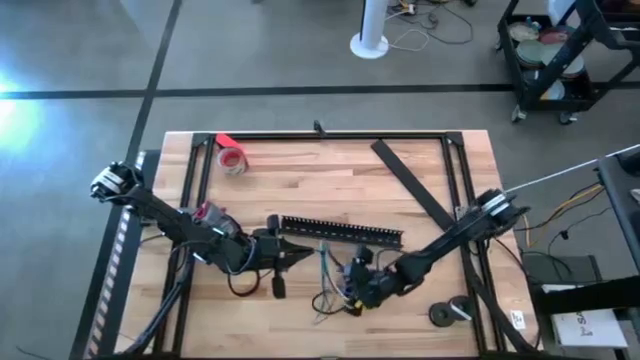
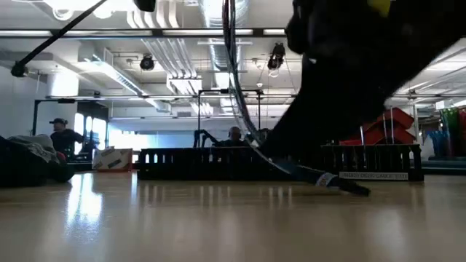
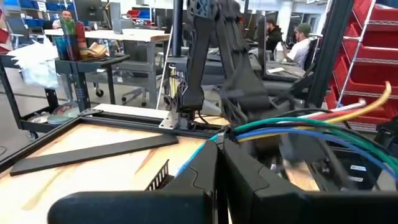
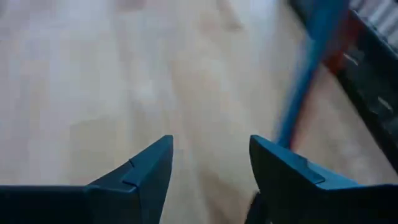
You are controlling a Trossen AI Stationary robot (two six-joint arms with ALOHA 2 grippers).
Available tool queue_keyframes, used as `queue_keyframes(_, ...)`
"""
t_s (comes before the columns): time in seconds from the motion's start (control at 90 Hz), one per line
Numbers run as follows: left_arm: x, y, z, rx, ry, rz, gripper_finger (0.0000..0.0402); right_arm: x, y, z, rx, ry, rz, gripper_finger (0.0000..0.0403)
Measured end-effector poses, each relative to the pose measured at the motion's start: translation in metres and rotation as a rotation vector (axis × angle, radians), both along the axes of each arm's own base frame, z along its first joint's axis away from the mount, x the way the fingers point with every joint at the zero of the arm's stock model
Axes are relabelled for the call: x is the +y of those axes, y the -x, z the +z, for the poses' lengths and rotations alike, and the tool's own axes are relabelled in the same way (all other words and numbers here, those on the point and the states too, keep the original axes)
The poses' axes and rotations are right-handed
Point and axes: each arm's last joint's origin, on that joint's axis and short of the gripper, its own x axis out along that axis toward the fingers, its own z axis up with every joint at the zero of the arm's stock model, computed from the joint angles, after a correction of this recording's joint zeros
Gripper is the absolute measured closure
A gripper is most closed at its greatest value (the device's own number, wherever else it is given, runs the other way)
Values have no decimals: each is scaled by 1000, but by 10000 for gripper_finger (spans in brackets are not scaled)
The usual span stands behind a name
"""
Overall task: Ziptie cables
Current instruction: Put the zip-tied cables into the black cable duct
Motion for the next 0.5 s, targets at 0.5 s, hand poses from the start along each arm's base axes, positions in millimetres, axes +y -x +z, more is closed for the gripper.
queue_keyframes(0.5, 0, 0, -1, 8, -3, 0, 399, 28, 21, 4, 54, 153, -73, 211)
